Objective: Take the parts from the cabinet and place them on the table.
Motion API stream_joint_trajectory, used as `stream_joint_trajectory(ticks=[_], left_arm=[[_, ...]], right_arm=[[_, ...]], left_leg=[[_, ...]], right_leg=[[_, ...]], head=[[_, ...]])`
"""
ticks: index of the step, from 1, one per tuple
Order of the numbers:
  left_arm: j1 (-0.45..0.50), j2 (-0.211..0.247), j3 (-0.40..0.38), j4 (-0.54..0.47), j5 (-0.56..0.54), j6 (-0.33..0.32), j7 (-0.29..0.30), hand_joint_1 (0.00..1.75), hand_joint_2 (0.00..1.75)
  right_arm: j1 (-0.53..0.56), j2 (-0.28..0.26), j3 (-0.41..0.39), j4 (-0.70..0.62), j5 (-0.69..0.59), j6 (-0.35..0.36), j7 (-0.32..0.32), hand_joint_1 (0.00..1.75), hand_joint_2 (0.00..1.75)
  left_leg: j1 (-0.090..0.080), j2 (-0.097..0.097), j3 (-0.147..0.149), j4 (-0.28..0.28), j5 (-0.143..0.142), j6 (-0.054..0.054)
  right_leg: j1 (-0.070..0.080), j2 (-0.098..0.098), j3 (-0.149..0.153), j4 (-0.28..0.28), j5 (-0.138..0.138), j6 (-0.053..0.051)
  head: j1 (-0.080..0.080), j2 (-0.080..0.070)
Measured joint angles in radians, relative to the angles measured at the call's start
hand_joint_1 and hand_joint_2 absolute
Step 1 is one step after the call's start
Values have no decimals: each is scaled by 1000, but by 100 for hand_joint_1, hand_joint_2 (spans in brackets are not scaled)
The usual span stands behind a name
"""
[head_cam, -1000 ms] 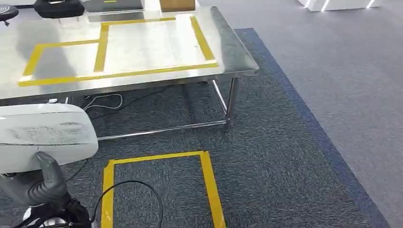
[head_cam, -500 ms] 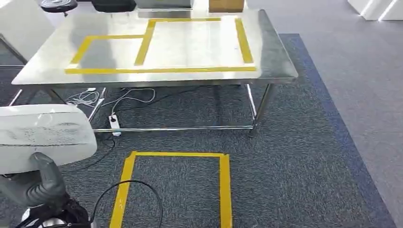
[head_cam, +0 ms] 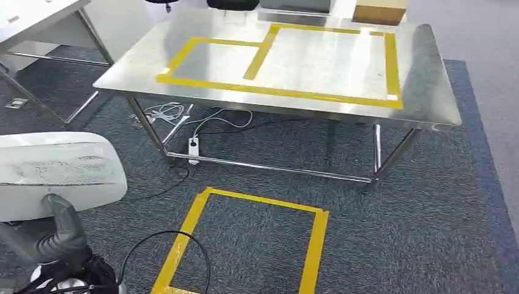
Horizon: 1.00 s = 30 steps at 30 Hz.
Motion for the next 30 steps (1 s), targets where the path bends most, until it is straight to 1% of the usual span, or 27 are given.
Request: stream_joint_trajectory(ticks=[1, 2, 3, 4, 5, 6, 7, 8, 9, 10, 11, 13, 14, 15, 16, 18, 19, 20, 21, 23, 24, 25, 26, 27, 28, 29, 30], left_arm=[[1, 0, 0, 0, -1, 0, 0, 175, 175], [4, 1, 0, 0, -2, 3, 0, 175, 175], [6, 1, 0, 0, -3, 6, 0, 175, 175], [8, 1, 0, 0, -3, 8, 0, 175, 175], [4, 1, 0, 0, -8, 13, 0, 175, 175], [1, 1, 0, 0, -12, 16, 0, 175, 175], [2, 1, 0, 0, -12, 17, 0, 175, 175], [3, 1, 0, 0, -13, 17, 0, 175, 175], [4, 1, 0, 0, -12, 17, 0, 175, 175], [5, 1, 0, 0, -12, 15, 0, 175, 175], [5, 1, 0, 0, -12, 15, 0, 175, 175], [5, 2, 1, 0, -13, 15, 0, 175, 175], [5, 2, 1, 0, -14, 18, 0, 175, 175], [5, 2, 1, 0, -15, 19, 0, 175, 175], [5, 2, 1, 0, -16, 21, 0, 175, 175], [6, 2, 2, 0, -15, 23, 0, 175, 175], [6, 2, 2, -1, -15, 23, 0, 175, 175], [5, 2, 2, -1, -16, 23, 0, 175, 175], [3, 1, 1, -1, -16, 23, 0, 175, 175], [4, 1, 1, -1, -16, 23, 0, 175, 175], [4, 1, 1, -1, -16, 23, 0, 175, 175], [5, 1, 1, -1, -16, 23, 0, 175, 175], [5, 1, 1, -1, -16, 23, 0, 175, 175], [5, 1, 1, -1, -15, 23, 0, 175, 175], [4, 1, 1, -1, -14, 23, 0, 175, 175], [4, 1, 1, -1, -14, 23, 0, 175, 175], [4, 1, 2, -1, -14, 23, 0, 175, 175]], right_arm=[[-4, 0, 0, 0, -1, -1, 0, 0, 0], [-2, 0, 0, 0, -2, -2, -1, 0, 0], [-2, -1, 0, 0, -2, -4, -1, 0, 0], [-3, 0, -1, 0, -3, -7, -1, 0, 0], [-3, 0, -1, 0, -10, -11, -3, 0, 0], [-2, 0, -1, 0, -16, -13, -5, 0, 0], [0, 0, -2, 0, -21, -13, -6, 0, 0], [3, 0, -2, 0, -22, -13, -6, 0, 0], [3, 0, -3, 0, -23, -13, -5, 0, 0], [3, 0, -3, 0, -24, -13, -4, 0, 0], [1, 0, -3, 0, -24, -13, -4, 0, 0], [-2, 0, -3, 0, -23, -13, -4, 0, 0], [-2, 0, -3, 0, -23, -11, -4, 0, 0], [-3, 0, -3, 0, -23, -10, -4, 0, 0], [-3, 0, -3, 0, -23, -10, -3, 0, 0], [-3, 0, -4, 0, -21, -5, -3, 0, 0], [-4, 0, -4, 0, -21, -5, -3, 0, 0], [-4, 0, -3, 0, -21, -3, -3, 0, 0], [-6, 0, -4, 0, -21, -2, -4, 0, 0], [-6, 0, -4, 0, -21, -2, -4, 0, 0], [-4, 0, -4, 0, -21, -2, -3, 0, 0], [-3, 0, -4, 0, -21, -2, -3, 0, 0], [-2, 0, -4, 0, -21, -2, -3, 0, 0], [-3, 0, -4, 0, -21, -1, -3, 0, 0], [-4, 0, -4, 0, -20, -1, -4, 0, 0], [-6, 0, -4, 0, -20, -1, -4, 0, 0], [-9, 0, -4, 0, -20, 0, -4, 0, 0]], left_leg=[[3, -10, -2, -4, 3, -8], [7, -16, -3, -8, 7, -15], [7, -22, -3, -10, 9, -21], [7, 6, -5, 1, 0, -25], [1, 58, -18, 33, -22, -29], [2, 83, -49, 100, -59, -34], [4, 93, -85, 178, -97, -37], [6, 96, -124, 258, -128, -39], [7, 96, -147, 302, -137, -41], [8, 97, -143, 295, -119, -41], [8, 97, -121, 249, -84, -39], [5, 97, -28, 64, 9, -26], [1, 98, 0, 12, 7, -17], [-3, 98, 5, -6, 2, -15], [-4, 99, 1, -3, 1, -14], [-7, 99, 0, -6, 0, -7], [4, 100, 10, -24, 8, 4], [3, 101, 15, -29, 8, 8], [3, 102, 15, -28, 8, 13], [1, 102, 14, -28, 6, 16], [1, 102, 15, -28, 6, 17], [1, 102, 16, -28, 5, 18], [1, 101, 18, -27, 3, 18], [1, 100, 21, -27, 1, 16], [1, 99, 25, -25, -2, 12], [1, 99, 27, -22, -6, 7], [-7, 99, 23, -15, -11, -1]], right_leg=[[4, -5, 9, 2, 1, -4], [8, -10, 10, 3, 2, -12], [7, -17, 12, 0, 6, -18], [0, -28, 16, -6, 11, -26], [1, -33, 19, -7, 9, -31], [3, -43, 20, -7, 7, -35], [5, -53, 22, -7, 5, -38], [6, -64, 22, -7, 3, -39], [6, -71, 22, -7, 2, -40], [7, -76, 24, -7, 1, -40], [8, -79, 25, -7, 0, -39], [8, -82, 34, -7, -5, -35], [9, -84, 33, -7, -7, -32], [14, -83, 28, -3, -9, -27], [13, -85, 26, -6, -7, -22], [10, -86, 31, -15, -5, -9], [10, -86, 28, -11, -14, -2], [11, -87, 18, 12, -31, -1], [11, -86, -9, 69, -62, -1], [11, -86, -96, 238, -134, 3], [11, -87, -129, 297, -148, 5], [11, -87, -141, 308, -136, 5], [11, -87, -130, 271, -99, 5], [11, -87, -94, 189, -46, 5], [10, -87, -50, 95, 3, 2], [10, -88, -11, 11, 27, -1], [15, -87, 0, -9, 9, -4]], head=[[1, 0], [1, 0], [0, 0], [1, 0], [-11, 0], [-13, 0], [-13, 0], [-12, 0], [-13, 0], [-13, 0], [-13, 0], [-12, 0], [-11, 0], [-12, 0], [-11, 0], [-12, 0], [-12, 0], [-7, 0], [-3, 0], [-2, 0], [-2, 0], [-2, 0], [-2, 0], [-2, 0], [-1, 0], [-2, 0], [-1, 0]])
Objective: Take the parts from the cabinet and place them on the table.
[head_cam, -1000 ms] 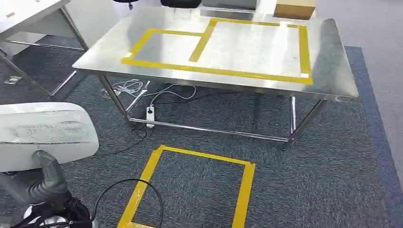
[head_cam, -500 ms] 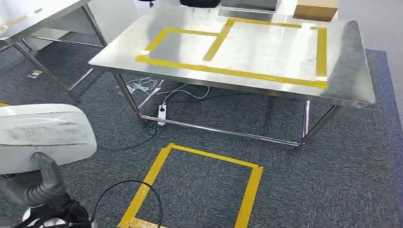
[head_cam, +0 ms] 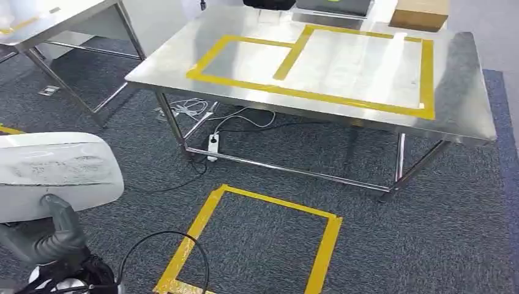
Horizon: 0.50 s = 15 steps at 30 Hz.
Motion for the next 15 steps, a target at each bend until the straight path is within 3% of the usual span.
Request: stream_joint_trajectory(ticks=[3, 5, 11, 12, 13, 14, 15], left_arm=[[-2, 0, 0, 0, 0, 0, 0, 175, 175], [-2, 1, 1, 0, 3, 0, 0, 175, 175], [-3, 1, 0, 0, 2, 0, 0, 175, 175], [-4, 1, 0, 0, 3, 0, 0, 175, 175], [-2, 1, 0, 0, 3, 0, 0, 175, 175], [-2, 1, 0, 0, 5, 0, 0, 175, 175], [-2, 2, 0, 0, 6, 0, 0, 175, 175]], right_arm=[[3, 0, 0, 0, 0, 1, 0, 0, 0], [4, -1, -1, 0, 0, 2, 0, 0, 0], [2, -1, -1, 0, 0, 3, 0, 0, 0], [2, -1, -1, 0, 0, 4, 0, 0, 0], [3, -1, -1, 0, 0, 7, 0, 0, 0], [4, -1, -1, 0, 0, 12, 0, 0, 0], [4, -1, -1, 0, 0, 16, 0, 0, 0]], left_leg=[[5, 0, 1, -4, 4, -13], [8, 0, -1, 10, -10, -23], [8, 2, -14, 42, -33, -27], [8, 2, -26, 68, -48, -30], [12, 2, -136, 292, -136, -40], [14, 2, -119, 235, -61, -36], [14, 2, -78, 145, -9, -31]], right_leg=[[4, 4, 4, 5, 4, -14], [-4, 1, 11, -6, 11, -27], [-5, 1, 13, -7, 10, -31], [-5, 1, 14, -7, 9, -33], [-4, -3, 17, -6, 4, -39], [-4, -1, 27, -6, -2, -37], [-4, 0, 33, -6, -6, -34]], head=[[-1, 0], [-1, 0], [-8, 0], [-9, 0], [-8, 0], [-8, 0], [-8, 0]])
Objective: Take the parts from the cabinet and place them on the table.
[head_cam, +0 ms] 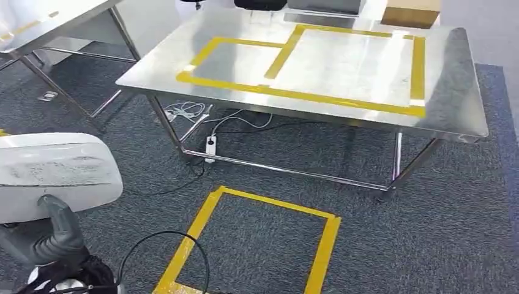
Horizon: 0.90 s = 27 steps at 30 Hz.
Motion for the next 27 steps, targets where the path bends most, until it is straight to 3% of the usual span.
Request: stream_joint_trajectory(ticks=[1, 2, 6, 8, 11, 12, 13, 14, 15, 16, 17, 18, 21, 23, 24, 26, 27], left_arm=[[0, 0, 0, 0, 0, 0, 0, 175, 175], [-1, 0, 0, 0, 0, 0, 0, 175, 175], [0, 0, 2, 0, 3, 2, 0, 175, 175], [-2, -1, 2, 0, 3, 2, 0, 175, 175], [-3, -1, 2, 0, 3, 2, 0, 175, 175], [-2, -1, 2, 0, 3, 2, 0, 175, 175], [-2, -1, 2, 0, 3, 2, 0, 175, 175], [-2, -1, 2, 0, 3, 2, 0, 175, 175], [-2, -1, 2, 0, 3, 2, 0, 175, 175], [-2, -1, 2, 0, 3, 2, 0, 175, 175], [-2, -1, 2, 0, 3, 2, 0, 175, 175], [-3, -1, 2, 0, 4, 2, 0, 175, 175], [-3, -1, 2, 0, 6, 2, 0, 175, 175], [-3, -1, 3, 0, 6, 2, 0, 175, 175], [-6, -1, 2, 0, 6, 2, 0, 175, 175], [-4, 0, 2, 0, 7, 2, 0, 175, 175], [-4, 0, 2, 0, 7, 2, 0, 175, 175]], right_arm=[[0, 0, 0, 0, 0, 3, 0, 0, 0], [0, 0, 0, 0, 0, 3, 0, 0, 0], [-3, 0, 0, 0, -1, 6, -1, 0, 0], [-4, 0, 0, 0, -1, 6, -2, 0, 0], [-4, 0, 0, 0, -1, 7, -2, 0, 0], [-2, 0, 0, 0, -1, 7, -2, 0, 0], [0, 0, 0, 0, -1, 8, -2, 0, 0], [0, 0, 0, 0, -1, 9, -2, 0, 0], [0, 0, 0, 0, -1, 9, -2, 0, 0], [-1, 0, 0, 0, -1, 9, -2, 0, 0], [-2, 0, 0, 0, -1, 9, -2, 0, 0], [-4, 0, 0, 0, -1, 10, -2, 0, 0], [-1, -1, 0, 0, -1, 16, -2, 0, 0], [1, -2, -1, 0, 0, 16, -2, 0, 0], [-2, -2, -1, 0, -1, 17, -2, 0, 0], [-4, -2, 0, 0, -1, 18, -2, 0, 0], [-3, -2, 0, 0, -1, 20, -2, 0, 0]], left_leg=[[0, 0, 41, -91, 44, 6], [-5, 1, 59, -121, 29, 10], [-10, -1, 58, -142, 21, 28], [-2, 1, 74, -158, 24, 40], [-5, 4, 75, -157, 18, 51], [-6, 3, 76, -157, 16, 53], [-6, 2, 79, -157, 14, 54], [-6, 0, 85, -157, 9, 53], [-6, -1, 93, -157, 4, 51], [-6, -1, 100, -157, 0, 48], [-7, -1, 105, -157, -7, 43], [-13, -1, 105, -150, -14, 36], [-11, 0, 106, -155, -13, 23], [-10, 1, 107, -134, -30, 10], [-8, 1, 80, -75, -60, 3], [-3, 1, -7, 91, -129, -7], [-1, 1, -43, 150, -141, -10]], right_leg=[[0, 0, 5, 0, -4, 3], [4, 0, -4, 1, -8, 9], [5, -3, 6, -10, -9, 32], [4, -3, -12, 28, -37, 40], [5, -2, -140, 262, -132, 43], [5, -1, -176, 316, -139, 45], [5, -1, -186, 317, -122, 45], [5, -1, -168, 260, -69, 44], [5, -2, -131, 173, -14, 41], [5, -2, -100, 103, 24, 38], [7, -2, -63, 23, 43, 32], [9, -2, -42, -3, 28, 29], [11, 0, -44, 5, 25, 17], [2, -1, -27, -9, 27, 7], [1, -3, -22, -9, 23, 0], [1, -4, -15, -9, 15, -6], [1, -4, -12, -9, 11, -6]], head=[[0, 0], [2, 0], [2, 0], [7, 0], [10, 0], [12, 0], [10, 0], [12, 0], [11, 0], [11, 0], [12, 0], [11, 0], [11, 0], [9, 0], [4, 0], [6, 0], [5, 0]])
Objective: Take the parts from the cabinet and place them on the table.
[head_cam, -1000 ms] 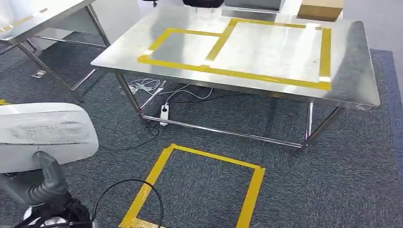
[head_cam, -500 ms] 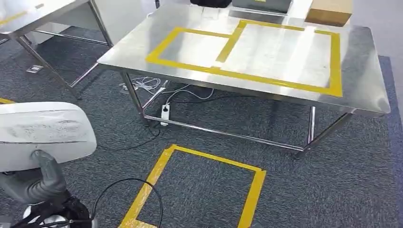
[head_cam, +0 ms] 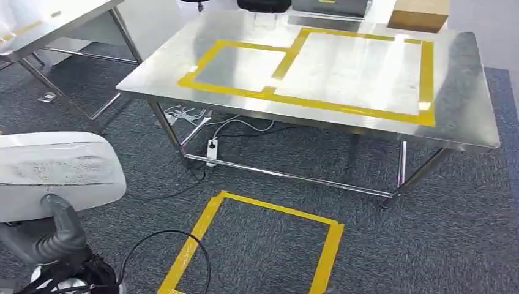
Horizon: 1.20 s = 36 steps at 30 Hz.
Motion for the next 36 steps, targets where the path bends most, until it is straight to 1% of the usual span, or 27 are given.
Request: stream_joint_trajectory(ticks=[1, 2, 3, 5, 6, 7, 9, 11, 12, 13, 15, 16, 17, 18, 20, 21, 22, 25, 26, 27, 28, 30, 31, 32, 33, 35, 36], left_arm=[[0, 0, 0, 0, 0, 0, 0, 175, 175], [0, 0, 0, 0, 0, 0, 0, 175, 175], [0, 0, 0, 0, 0, 1, 0, 175, 175], [-1, 0, 0, 0, 0, 1, 0, 175, 175], [-2, 0, 0, 0, 1, 1, 0, 175, 175], [-3, 0, 0, 0, 0, 1, 0, 175, 175], [-1, 0, 1, 1, 1, -1, 0, 175, 175], [0, 0, 3, 0, 2, -2, 0, 175, 175], [-2, 0, 3, 0, 2, -2, 0, 175, 175], [-2, 0, 3, 0, 2, -2, 0, 175, 175], [-2, 0, 3, 0, 2, -2, 0, 175, 175], [-1, 0, 3, 0, 2, -2, 0, 175, 175], [0, 0, 3, 0, 2, -2, 0, 175, 175], [-1, 0, 3, 0, 2, -2, 0, 175, 175], [-1, 0, 3, 0, 2, -2, 0, 175, 175], [-1, 0, 3, 1, 2, -3, 0, 175, 175], [-3, 0, 3, 1, 4, -4, 0, 175, 175], [-2, 0, 3, 1, 6, -7, 0, 175, 175], [-3, 0, 3, 1, 7, -7, 0, 175, 175], [-3, 0, 4, 0, 8, -7, 0, 175, 175], [-5, 0, 4, 0, 8, -8, 0, 175, 175], [-3, 0, 4, 0, 10, -8, 0, 175, 175], [-2, 0, 3, 1, 10, -8, 0, 175, 175], [-2, 0, 3, 1, 10, -9, 0, 175, 175], [-2, 0, 3, 1, 10, -9, 0, 175, 175], [-2, 0, 4, 1, 10, -9, 0, 175, 175], [-2, 0, 4, 1, 10, -9, 0, 175, 175]], right_arm=[[2, 0, 0, 0, 0, 0, 0, 0, 0], [3, 0, 0, 0, 0, 0, 0, 0, 0], [3, 0, 0, 0, 0, 3, 0, 0, 0], [3, 0, 0, 0, 0, 7, 0, 0, 0], [2, 0, 0, 0, 0, 7, 0, 0, 0], [1, 0, 0, 0, 0, 8, 0, 0, 0], [-1, 0, 0, 0, 0, 8, 0, 0, 0], [-2, 0, 0, 0, 0, 12, 2, 0, 0], [-3, 0, 0, 0, 0, 14, 1, 0, 0], [-5, 0, 0, 0, 0, 15, 1, 0, 0], [-2, 0, 0, 0, 0, 17, 1, 0, 0], [1, 0, 0, 0, 0, 18, 2, 0, 0], [4, 0, 0, 0, 0, 18, 2, 0, 0], [5, 0, 0, 0, 0, 18, 2, 0, 0], [4, 0, 0, 0, 0, 18, 2, 0, 0], [3, 0, 0, 0, 0, 19, 1, 0, 0], [3, 0, 0, 1, 0, 21, 1, 0, 0], [5, -2, 0, 1, 0, 23, 1, 0, 0], [6, -2, 0, 1, 0, 24, 1, 0, 0], [7, -2, 0, 1, 0, 25, 0, 0, 0], [5, -2, 0, 1, 1, 26, 0, 0, 0], [3, -2, 0, 1, 0, 29, 0, 0, 0], [4, -2, 0, 1, 0, 29, 0, 0, 0], [6, -2, 0, 1, 0, 30, 1, 0, 0], [7, -2, 0, 1, 0, 30, 1, 0, 0], [6, -2, 0, 1, 0, 31, 1, 0, 0], [7, -2, 0, 1, 1, 32, 1, 0, 0]], left_leg=[[2, 0, -17, 17, 9, -2], [4, 0, -16, 4, 30, -3], [7, 0, 8, -67, 91, -2], [8, 1, 77, -235, 192, 2], [0, 1, 89, -254, 170, 4], [1, 1, 102, -287, 156, 13], [-3, 0, 95, -276, 150, 28], [4, -1, 108, -288, 148, 40], [3, -1, 113, -288, 144, 47], [2, 1, 115, -288, 140, 53], [-2, 2, 120, -288, 132, 62], [-4, 1, 125, -288, 127, 63], [-5, -1, 134, -288, 121, 63], [-5, -3, 144, -288, 113, 62], [-7, -4, 172, -288, 96, 59], [-6, -3, 180, -290, 86, 55], [-12, -4, 181, -285, 78, 46], [-7, -3, 188, -298, 77, 34], [-9, -3, 192, -299, 69, 27], [-7, -1, 190, -279, 60, 21], [-6, 0, 163, -226, 36, 16], [0, 0, 70, -65, -17, 8], [2, 0, 25, -3, -25, 6], [2, 0, 2, 12, -6, 5], [3, 0, 2, -19, 38, 5], [3, 0, 44, -163, 154, 10], [3, 1, 64, -233, 191, 14]], right_leg=[[0, 0, 5, 0, -4, 1], [0, 1, 9, 0, -7, 1], [-1, 3, 20, 0, -14, 4], [-2, 4, 39, 0, -28, 13], [5, 4, 36, 1, -36, 22], [5, 5, 36, 5, -41, 29], [3, 0, 28, -3, -43, 40], [-1, -1, 37, 3, -58, 53], [0, 0, 18, 46, -80, 54], [1, 1, -20, 114, -111, 54], [2, 1, -130, 292, -173, 53], [2, 1, -165, 335, -171, 53], [2, 1, -176, 328, -141, 51], [3, 1, -163, 275, -89, 48], [6, 1, -97, 101, 27, 38], [8, 2, -72, 56, 29, 32], [13, 2, -49, 39, 20, 30], [16, 3, -51, 36, 10, 18], [6, 4, -39, 22, 13, 13], [6, 3, -30, 15, 12, 10], [5, 1, -23, 13, 8, 4], [4, 1, -11, 13, -3, 0], [4, 1, -4, 13, -10, 0], [4, 2, 5, 13, -17, 1], [4, 3, 16, 13, -25, 2], [3, 7, 42, 13, -42, 6], [3, 7, 48, 13, -52, 13]], head=[[0, 0], [0, 0], [-1, 0], [-1, 0], [0, 0], [-3, 0], [2, 0], [4, 0], [8, 0], [10, 0], [9, 0], [11, 0], [9, 0], [11, 0], [10, 0], [8, 0], [8, 0], [6, 0], [5, 0], [4, 0], [-1, 0], [1, 0], [1, 0], [1, 0], [1, 0], [1, 0], [0, 0]])
